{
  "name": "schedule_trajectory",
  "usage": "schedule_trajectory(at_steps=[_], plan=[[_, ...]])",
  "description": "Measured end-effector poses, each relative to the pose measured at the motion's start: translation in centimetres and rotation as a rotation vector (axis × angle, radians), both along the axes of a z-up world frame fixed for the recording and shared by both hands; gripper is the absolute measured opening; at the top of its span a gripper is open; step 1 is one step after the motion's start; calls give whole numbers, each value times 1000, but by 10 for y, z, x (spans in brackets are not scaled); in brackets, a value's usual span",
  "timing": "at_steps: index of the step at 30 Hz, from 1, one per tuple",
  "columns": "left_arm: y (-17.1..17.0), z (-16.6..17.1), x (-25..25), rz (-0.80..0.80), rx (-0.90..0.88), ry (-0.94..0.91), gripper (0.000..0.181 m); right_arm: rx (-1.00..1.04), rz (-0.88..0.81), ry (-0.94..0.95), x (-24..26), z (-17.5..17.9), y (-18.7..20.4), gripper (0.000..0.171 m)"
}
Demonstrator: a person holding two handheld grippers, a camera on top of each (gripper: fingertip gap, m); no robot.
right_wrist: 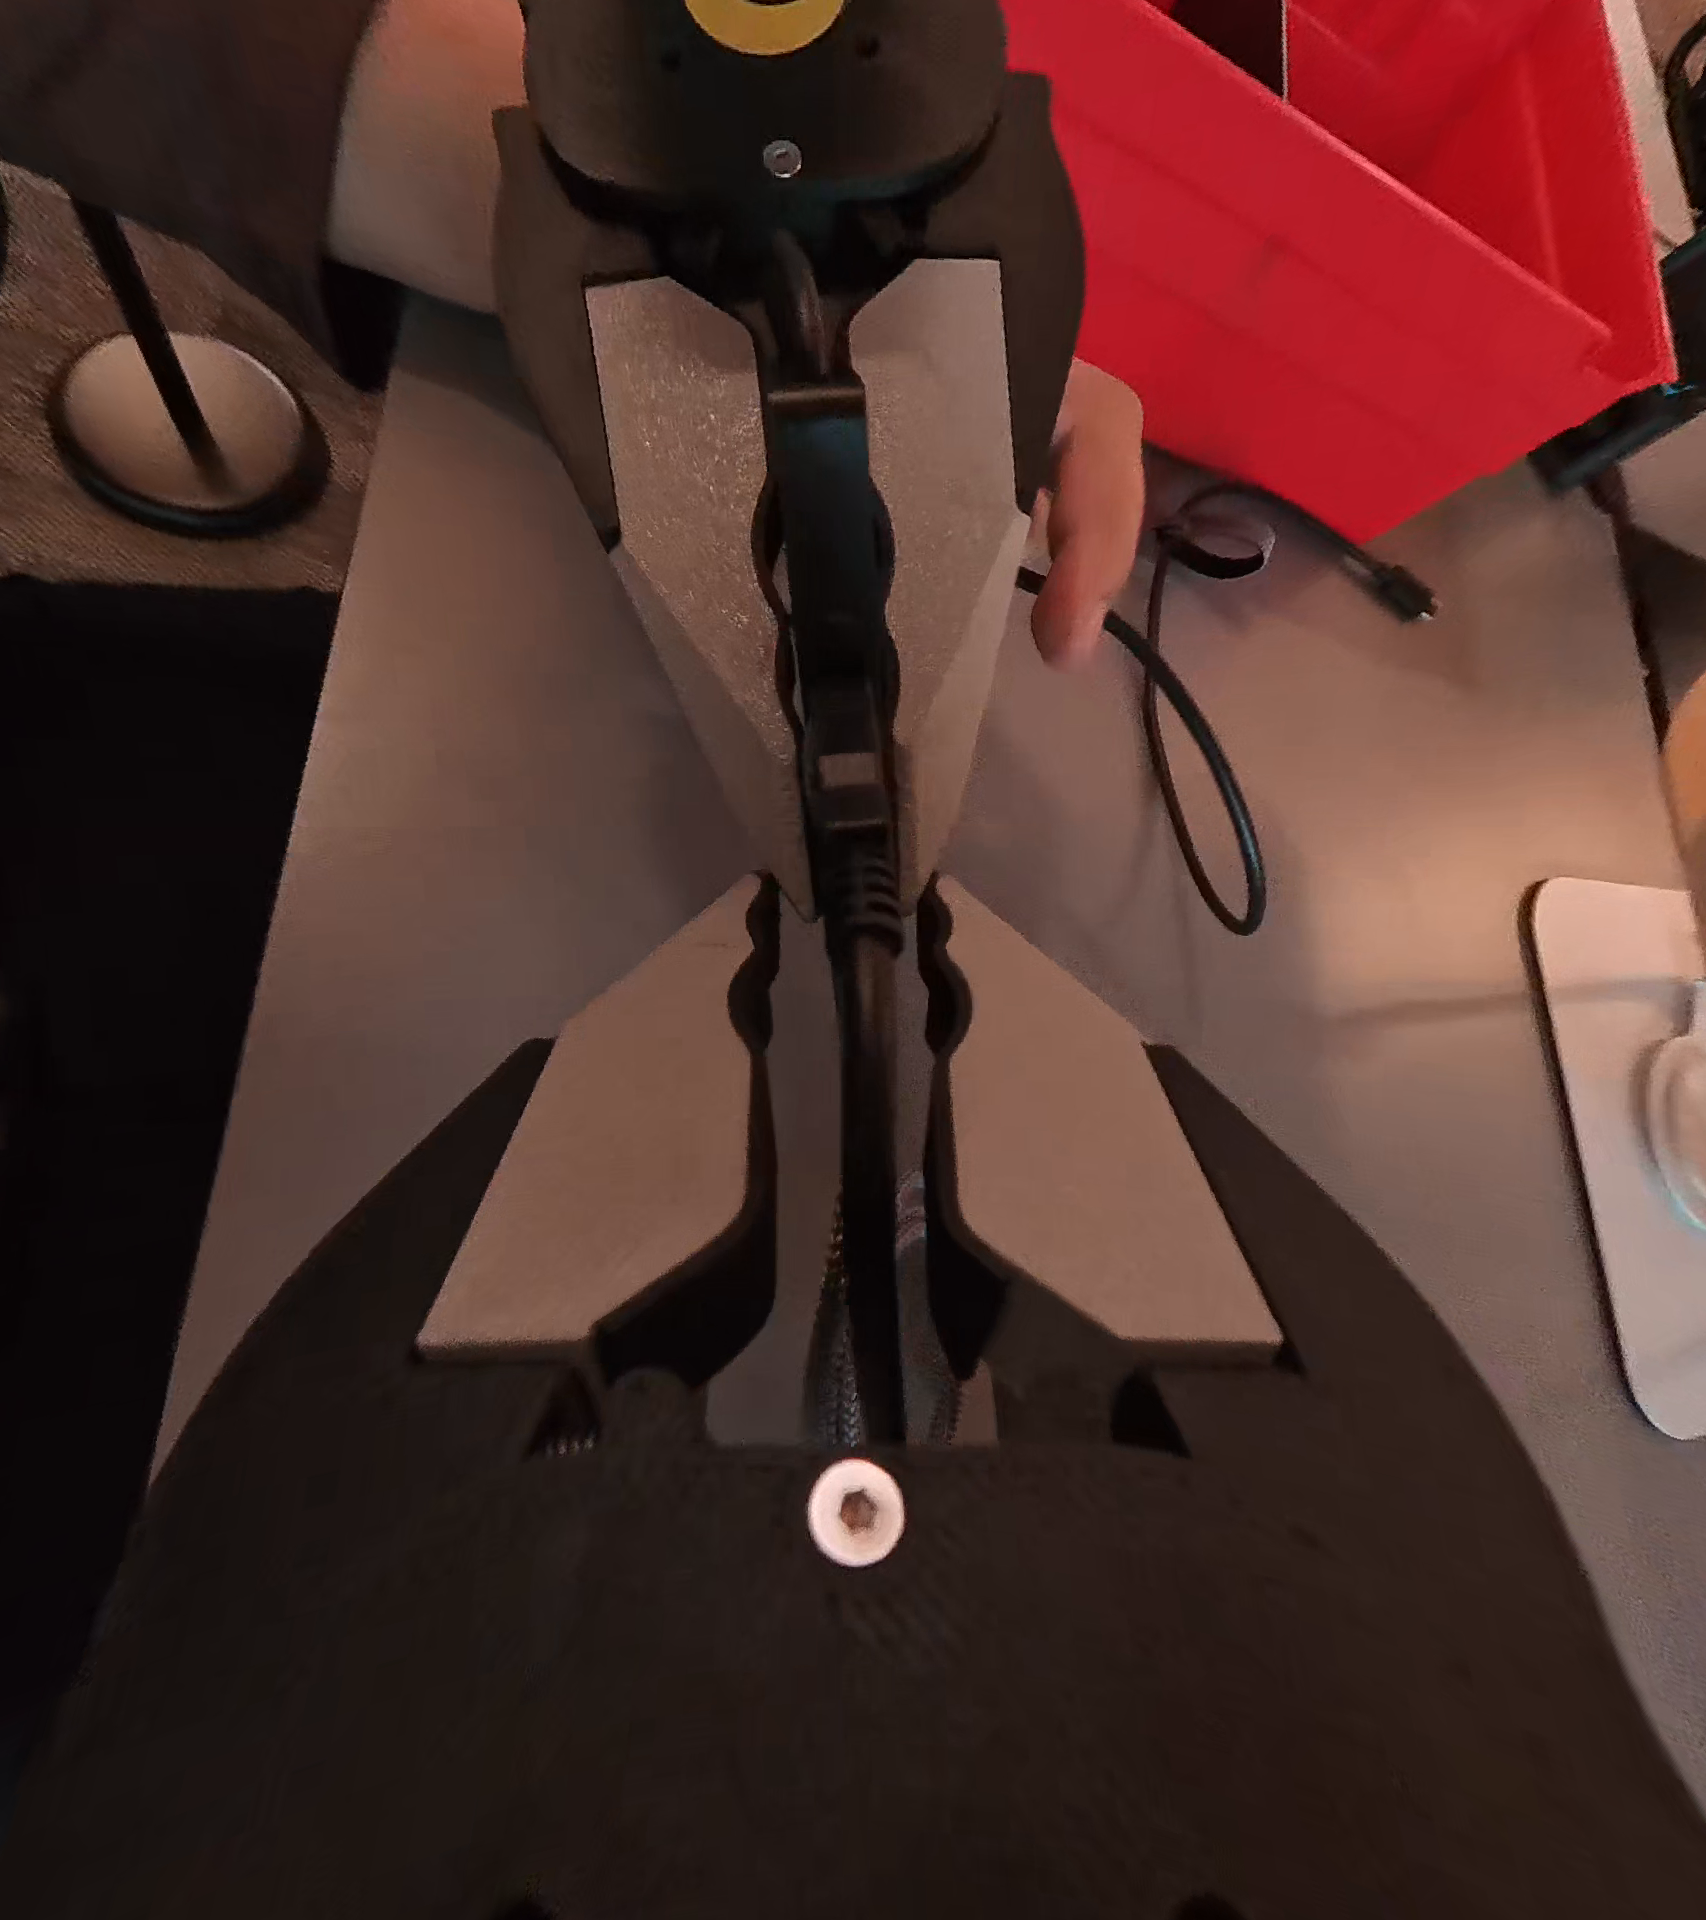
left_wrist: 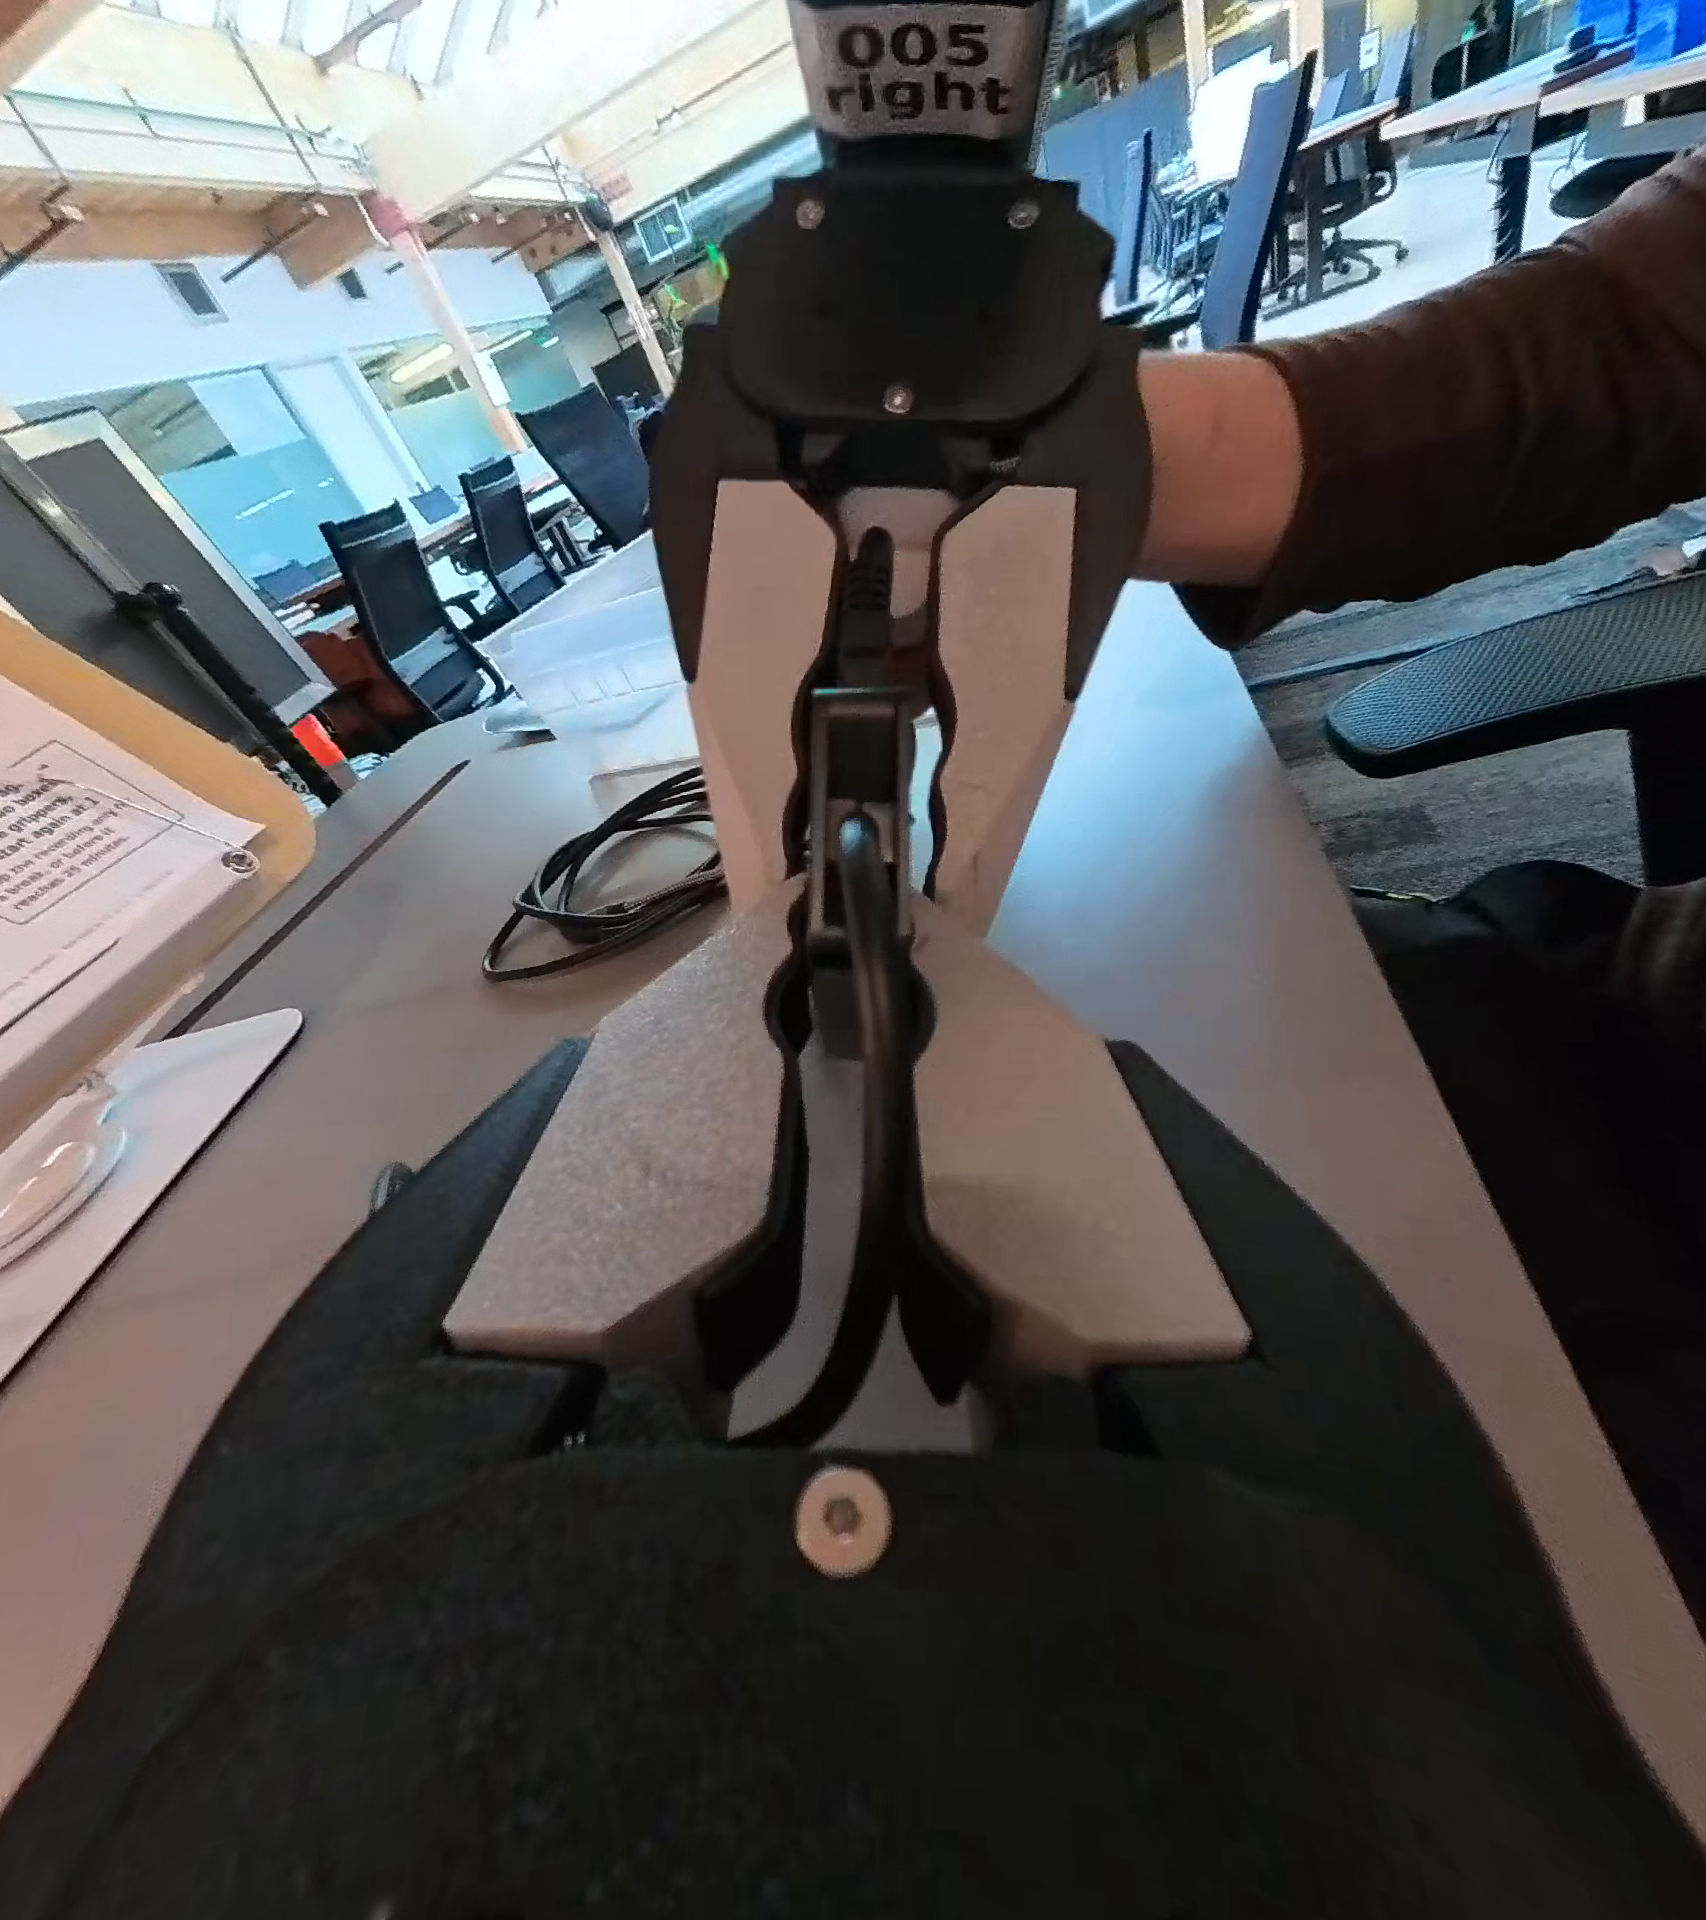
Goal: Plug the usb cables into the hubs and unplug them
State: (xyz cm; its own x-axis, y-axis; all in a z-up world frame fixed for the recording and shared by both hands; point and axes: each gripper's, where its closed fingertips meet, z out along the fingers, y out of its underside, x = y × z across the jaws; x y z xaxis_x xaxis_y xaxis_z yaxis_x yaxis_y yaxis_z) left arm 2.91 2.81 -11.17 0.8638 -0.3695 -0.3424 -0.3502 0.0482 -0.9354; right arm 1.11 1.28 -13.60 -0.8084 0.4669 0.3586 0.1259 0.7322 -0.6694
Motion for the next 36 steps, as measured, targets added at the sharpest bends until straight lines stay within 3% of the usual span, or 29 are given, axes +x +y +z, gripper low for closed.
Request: schedule_trajectory(at_steps=[4,5,7,10,13,17,21,25,30,36], plan=[[3,0,-9,66,-11,-14,9,-23,-42,-28,-6,-1,8,17],[4,2,-14,99,-7,-39,16,-21,-53,-31,-7,-1,12,10],[-1,16,-27,139,50,-120,49,17,-123,-12,-12,-2,30,7],[-24,51,-42,100,214,-272,30,14,-180,-5,-13,2,48,7],[-29,61,-56,128,265,-341,28,23,-261,80,-19,25,66,8],[-23,52,-72,261,245,-296,35,-13,-433,269,-27,109,116,7],[-23,51,-84,313,241,-325,35,-126,-620,463,-12,222,195,7],[-21,47,-91,340,211,-347,33,-111,-768,606,13,304,271,8],[-15,37,-90,350,164,-323,33,-90,-883,677,25,357,330,8],[-11,26,-94,375,122,-311,33,-30,-973,698,14,414,360,8]])
